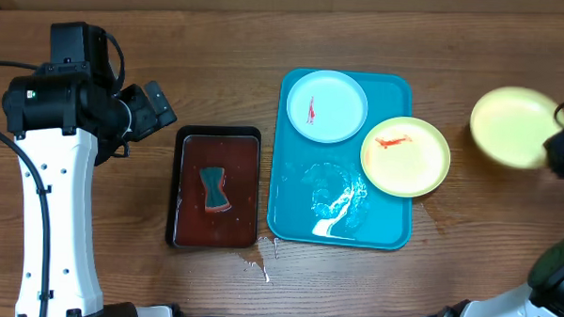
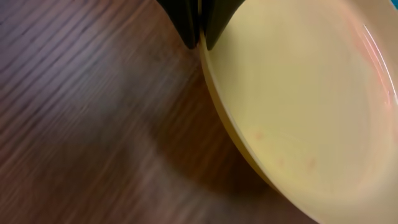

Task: Clean dirty plates on tray and stack at the side

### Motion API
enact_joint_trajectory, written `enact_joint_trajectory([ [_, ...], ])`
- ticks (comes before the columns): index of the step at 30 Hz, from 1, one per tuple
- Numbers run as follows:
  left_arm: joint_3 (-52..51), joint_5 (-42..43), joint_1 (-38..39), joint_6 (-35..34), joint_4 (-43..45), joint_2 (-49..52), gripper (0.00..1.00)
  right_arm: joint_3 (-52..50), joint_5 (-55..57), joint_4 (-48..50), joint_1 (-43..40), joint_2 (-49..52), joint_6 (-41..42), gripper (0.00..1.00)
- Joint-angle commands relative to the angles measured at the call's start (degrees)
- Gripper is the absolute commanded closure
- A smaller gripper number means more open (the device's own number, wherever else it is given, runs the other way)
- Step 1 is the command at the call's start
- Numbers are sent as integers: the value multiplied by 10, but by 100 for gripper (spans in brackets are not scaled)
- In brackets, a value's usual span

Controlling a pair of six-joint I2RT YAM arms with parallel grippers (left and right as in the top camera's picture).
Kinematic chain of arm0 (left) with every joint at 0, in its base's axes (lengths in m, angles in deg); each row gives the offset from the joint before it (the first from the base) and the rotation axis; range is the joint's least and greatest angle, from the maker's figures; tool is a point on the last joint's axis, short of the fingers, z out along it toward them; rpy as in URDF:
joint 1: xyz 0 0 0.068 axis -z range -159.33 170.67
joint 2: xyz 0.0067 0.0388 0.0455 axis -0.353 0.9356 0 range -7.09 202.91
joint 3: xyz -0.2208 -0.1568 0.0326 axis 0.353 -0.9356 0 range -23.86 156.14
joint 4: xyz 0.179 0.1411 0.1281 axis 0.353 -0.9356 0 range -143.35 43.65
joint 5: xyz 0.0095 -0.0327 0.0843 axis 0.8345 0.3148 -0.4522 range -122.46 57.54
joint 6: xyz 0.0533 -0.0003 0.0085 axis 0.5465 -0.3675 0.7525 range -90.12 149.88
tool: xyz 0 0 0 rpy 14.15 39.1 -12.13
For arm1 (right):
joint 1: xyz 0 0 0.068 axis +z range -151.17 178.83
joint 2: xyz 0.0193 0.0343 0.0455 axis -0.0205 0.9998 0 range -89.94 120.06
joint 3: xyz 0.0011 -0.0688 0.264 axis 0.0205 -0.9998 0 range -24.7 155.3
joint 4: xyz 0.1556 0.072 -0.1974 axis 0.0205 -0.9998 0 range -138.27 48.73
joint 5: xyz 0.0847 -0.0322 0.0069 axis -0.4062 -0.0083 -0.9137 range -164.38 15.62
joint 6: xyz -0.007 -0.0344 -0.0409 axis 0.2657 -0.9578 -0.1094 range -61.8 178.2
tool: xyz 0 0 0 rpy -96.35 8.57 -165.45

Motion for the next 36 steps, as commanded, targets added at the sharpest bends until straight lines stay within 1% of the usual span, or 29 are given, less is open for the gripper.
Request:
enact_joint_trajectory([
  [1, 8, -6, -2, 2, -1, -3, 0, -62, 33, 33, 7, 0, 10, 96],
  [6, 8, -6, -2, 2, -1, -3, 0, -136, 37, 83, 37, 0, 9, 96],
  [15, 8, -6, -2, 2, -1, -3, 0, -142, 44, 56, 144, -17, 10, 96],
  [16, 8, -6, -2, 2, -1, -3, 0, -142, 45, 56, 151, -22, 10, 86],
  [17, 8, -6, -2, 2, -1, -3, 0, -141, 45, 58, 154, -29, 13, 72],
  [18, 8, -6, -2, 2, -1, -3, 0, -138, 45, 57, 154, -37, 23, 62],
  [19, 8, -6, -2, 2, -1, -3, 0, -134, 42, 56, 154, -44, 25, 60],
  [21, 8, -6, -2, 2, -1, -3, 0, -125, 31, 56, 153, -61, 20, 58],
  [23, 8, -6, -2, 2, -1, -3, 0, -116, 2, 60, 153, -84, -10, 54],
  [27, 8, -6, -2, 2, -1, -3, 0, -115, -115, 79, 164, -115, -76, 51],
  [29, 8, -6, -2, 2, -1, -3, 0, -117, -149, 78, 178, -114, -106, 50],
  [32, 8, -6, -2, 2, -1, -3, 0, -138, -141, 88, 210, -108, -126, 49],
  [36, 8, -6, -2, 2, -1, -3, 0, -181, -93, 125, 262, -89, -127, 49],
])
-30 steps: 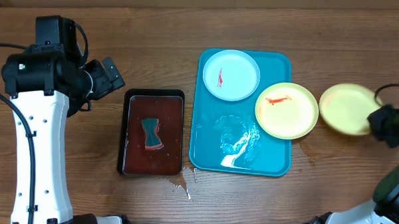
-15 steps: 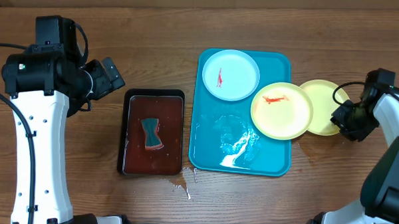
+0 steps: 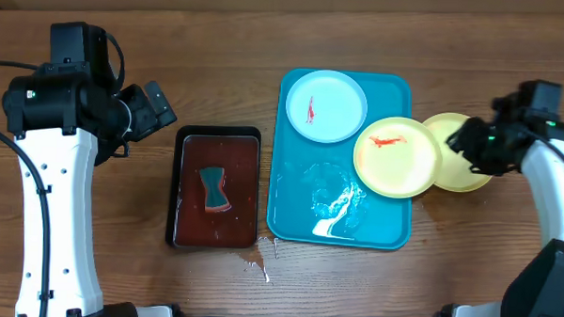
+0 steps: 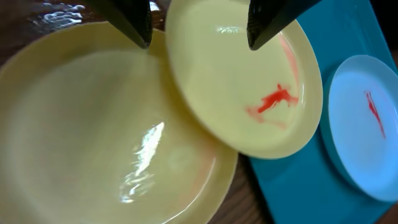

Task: Clean dirty plates on tray and stack at the side

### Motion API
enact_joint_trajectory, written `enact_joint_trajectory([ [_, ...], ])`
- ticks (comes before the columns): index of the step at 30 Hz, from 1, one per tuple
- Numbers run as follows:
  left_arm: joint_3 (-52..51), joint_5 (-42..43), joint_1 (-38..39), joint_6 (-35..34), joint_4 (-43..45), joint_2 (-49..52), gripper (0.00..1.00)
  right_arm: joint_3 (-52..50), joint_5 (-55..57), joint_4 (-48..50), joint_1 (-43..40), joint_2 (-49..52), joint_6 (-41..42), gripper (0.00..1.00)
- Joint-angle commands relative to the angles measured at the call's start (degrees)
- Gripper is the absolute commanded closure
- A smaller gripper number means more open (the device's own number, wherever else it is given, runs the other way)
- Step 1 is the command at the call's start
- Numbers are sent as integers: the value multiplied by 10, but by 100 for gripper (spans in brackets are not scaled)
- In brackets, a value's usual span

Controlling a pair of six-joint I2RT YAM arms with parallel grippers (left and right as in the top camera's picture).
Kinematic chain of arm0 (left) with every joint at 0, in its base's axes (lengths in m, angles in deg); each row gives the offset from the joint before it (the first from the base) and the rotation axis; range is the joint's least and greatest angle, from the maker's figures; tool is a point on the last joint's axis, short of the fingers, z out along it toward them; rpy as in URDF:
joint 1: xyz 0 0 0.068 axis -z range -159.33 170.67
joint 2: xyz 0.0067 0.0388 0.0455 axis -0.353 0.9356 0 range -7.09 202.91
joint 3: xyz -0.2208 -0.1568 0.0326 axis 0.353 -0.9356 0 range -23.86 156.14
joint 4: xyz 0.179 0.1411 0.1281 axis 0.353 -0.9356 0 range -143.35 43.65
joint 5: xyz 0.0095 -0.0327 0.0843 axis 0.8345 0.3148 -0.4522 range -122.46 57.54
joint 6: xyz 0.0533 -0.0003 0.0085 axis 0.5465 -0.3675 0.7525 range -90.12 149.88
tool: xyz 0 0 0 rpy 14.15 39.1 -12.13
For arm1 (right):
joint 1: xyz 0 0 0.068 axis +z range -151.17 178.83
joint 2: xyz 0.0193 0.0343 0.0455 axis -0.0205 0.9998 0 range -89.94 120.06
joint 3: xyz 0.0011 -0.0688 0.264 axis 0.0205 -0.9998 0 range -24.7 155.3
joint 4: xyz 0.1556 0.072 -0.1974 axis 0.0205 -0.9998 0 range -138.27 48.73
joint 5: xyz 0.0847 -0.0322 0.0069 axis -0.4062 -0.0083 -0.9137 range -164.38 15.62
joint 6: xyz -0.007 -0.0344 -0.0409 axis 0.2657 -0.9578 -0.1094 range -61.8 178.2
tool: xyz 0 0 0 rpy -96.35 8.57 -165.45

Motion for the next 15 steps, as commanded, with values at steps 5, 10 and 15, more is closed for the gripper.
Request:
enact_joint_trajectory([
  [5, 8, -6, -2, 2, -1, -3, 0, -68, 132, 51, 58, 33, 31, 51],
  [10, 8, -6, -2, 2, -1, -3, 0, -69, 126, 55, 58, 37, 35, 74],
  [15, 8, -6, -2, 2, -1, -3, 0, -68, 97, 46, 59, 36, 33, 68],
])
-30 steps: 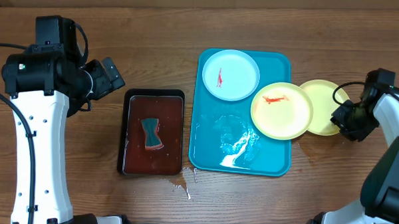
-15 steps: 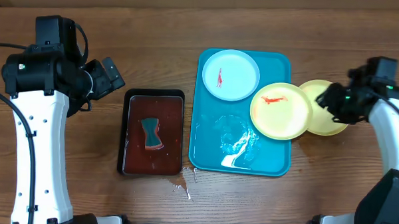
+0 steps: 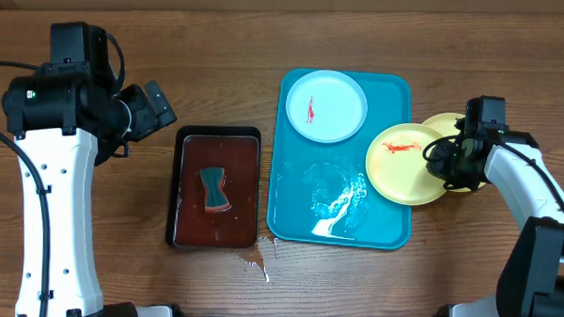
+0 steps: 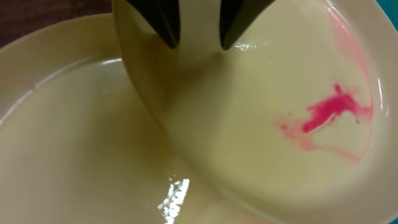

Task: Clean dirty plates on tray and stack at the side

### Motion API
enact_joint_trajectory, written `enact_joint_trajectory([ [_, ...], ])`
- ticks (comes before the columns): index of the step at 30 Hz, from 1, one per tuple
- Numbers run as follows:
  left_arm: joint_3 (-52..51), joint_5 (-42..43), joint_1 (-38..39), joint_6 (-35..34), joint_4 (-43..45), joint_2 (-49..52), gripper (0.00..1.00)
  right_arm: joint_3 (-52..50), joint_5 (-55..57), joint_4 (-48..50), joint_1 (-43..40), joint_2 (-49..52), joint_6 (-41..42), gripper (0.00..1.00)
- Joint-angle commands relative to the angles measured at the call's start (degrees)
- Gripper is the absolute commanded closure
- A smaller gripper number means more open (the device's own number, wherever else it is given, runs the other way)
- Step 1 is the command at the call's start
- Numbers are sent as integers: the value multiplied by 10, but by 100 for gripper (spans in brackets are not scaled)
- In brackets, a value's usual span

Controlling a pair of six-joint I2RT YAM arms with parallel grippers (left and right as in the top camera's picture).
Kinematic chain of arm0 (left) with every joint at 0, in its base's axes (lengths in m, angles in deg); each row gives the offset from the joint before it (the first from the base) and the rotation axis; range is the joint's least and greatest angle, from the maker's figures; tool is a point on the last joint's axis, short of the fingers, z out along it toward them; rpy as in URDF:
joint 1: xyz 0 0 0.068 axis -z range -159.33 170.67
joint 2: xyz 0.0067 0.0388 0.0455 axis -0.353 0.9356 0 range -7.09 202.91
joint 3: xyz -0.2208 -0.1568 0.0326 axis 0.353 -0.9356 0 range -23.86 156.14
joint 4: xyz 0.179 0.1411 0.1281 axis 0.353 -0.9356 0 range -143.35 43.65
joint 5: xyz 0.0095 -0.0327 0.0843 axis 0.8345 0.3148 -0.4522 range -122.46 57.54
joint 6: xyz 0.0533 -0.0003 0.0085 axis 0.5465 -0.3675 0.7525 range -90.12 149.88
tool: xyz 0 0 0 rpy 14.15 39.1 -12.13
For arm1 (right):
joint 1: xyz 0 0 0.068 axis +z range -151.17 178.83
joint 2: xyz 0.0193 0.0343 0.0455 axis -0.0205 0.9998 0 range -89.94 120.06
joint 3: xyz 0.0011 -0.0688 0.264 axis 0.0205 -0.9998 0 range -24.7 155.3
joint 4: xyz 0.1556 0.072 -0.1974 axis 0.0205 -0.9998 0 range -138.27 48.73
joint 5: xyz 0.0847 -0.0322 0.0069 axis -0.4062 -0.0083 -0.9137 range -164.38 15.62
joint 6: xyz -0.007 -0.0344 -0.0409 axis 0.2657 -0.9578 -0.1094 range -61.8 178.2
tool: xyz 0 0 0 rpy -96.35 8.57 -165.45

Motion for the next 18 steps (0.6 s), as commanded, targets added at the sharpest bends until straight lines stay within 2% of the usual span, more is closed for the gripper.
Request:
enact_joint_trajectory([
  [1, 8, -6, -2, 2, -1, -3, 0, 3, -21, 1, 0, 0, -13, 64],
  [5, 8, -6, -2, 2, -1, -3, 0, 24, -29, -17, 0, -16, -20, 65],
  [10, 8, -6, -2, 2, -1, -3, 0, 64, -7, -53, -1, -72, -16, 59],
  [18, 8, -6, -2, 2, -2, -3, 0, 25, 82, -73, -1, -66, 46, 54],
])
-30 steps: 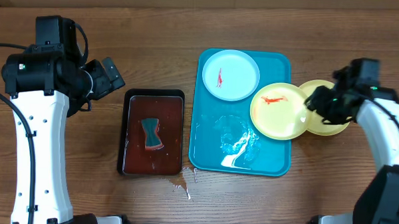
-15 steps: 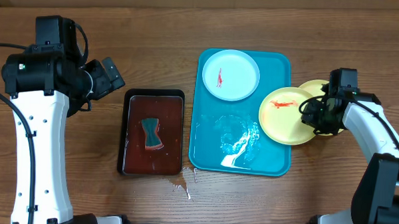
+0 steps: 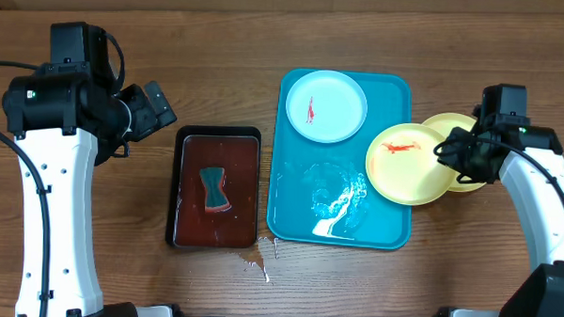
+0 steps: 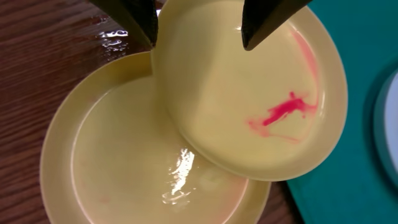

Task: Clean dirty plates on tray and stack at the side

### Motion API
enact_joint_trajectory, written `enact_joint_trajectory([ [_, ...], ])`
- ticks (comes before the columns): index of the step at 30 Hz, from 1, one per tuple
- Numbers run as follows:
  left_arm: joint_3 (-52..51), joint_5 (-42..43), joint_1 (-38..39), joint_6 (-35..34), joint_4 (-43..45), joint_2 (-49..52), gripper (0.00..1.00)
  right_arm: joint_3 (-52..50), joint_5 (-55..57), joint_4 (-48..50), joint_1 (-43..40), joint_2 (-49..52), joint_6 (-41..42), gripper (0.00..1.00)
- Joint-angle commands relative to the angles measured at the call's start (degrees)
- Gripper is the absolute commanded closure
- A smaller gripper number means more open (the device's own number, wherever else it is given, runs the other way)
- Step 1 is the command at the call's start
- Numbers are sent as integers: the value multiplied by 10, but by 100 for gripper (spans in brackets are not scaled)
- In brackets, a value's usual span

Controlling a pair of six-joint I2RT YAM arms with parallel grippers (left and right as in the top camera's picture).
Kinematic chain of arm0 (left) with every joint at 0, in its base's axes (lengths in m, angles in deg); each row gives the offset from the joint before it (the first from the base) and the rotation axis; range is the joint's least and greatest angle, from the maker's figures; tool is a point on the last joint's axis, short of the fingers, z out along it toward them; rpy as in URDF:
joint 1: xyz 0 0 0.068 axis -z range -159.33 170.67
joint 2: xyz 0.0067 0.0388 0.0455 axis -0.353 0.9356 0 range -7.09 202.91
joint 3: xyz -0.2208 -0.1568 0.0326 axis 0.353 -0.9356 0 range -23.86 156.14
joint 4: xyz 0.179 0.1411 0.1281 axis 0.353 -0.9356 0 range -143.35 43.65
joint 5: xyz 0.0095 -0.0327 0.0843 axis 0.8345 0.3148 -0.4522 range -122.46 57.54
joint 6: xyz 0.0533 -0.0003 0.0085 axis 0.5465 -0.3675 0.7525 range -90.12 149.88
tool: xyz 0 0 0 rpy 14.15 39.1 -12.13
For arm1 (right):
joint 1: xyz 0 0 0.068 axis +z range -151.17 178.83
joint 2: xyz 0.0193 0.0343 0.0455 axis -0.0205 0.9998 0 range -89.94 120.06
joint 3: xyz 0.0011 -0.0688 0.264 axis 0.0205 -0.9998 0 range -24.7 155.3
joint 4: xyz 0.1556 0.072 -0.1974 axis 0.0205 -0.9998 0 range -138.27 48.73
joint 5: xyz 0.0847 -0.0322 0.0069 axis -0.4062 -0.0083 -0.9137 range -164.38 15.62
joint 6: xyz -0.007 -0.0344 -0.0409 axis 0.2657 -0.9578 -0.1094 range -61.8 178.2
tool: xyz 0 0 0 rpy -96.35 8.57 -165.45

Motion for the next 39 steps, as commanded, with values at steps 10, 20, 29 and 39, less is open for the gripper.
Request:
enact_joint_trajectory([
  [10, 8, -6, -2, 2, -1, -3, 0, -98, 5, 74, -1, 26, 50, 90],
  [20, 8, -6, -2, 2, -1, -3, 0, -26, -14, -5, 3, -15, 10, 96],
  [29, 8, -6, -2, 2, -1, -3, 0, -19, -110, -21, 100, -62, -106, 96],
  [39, 8, -6, -2, 2, -1, -3, 0, -119, -87, 76, 189, 14, -108, 96],
])
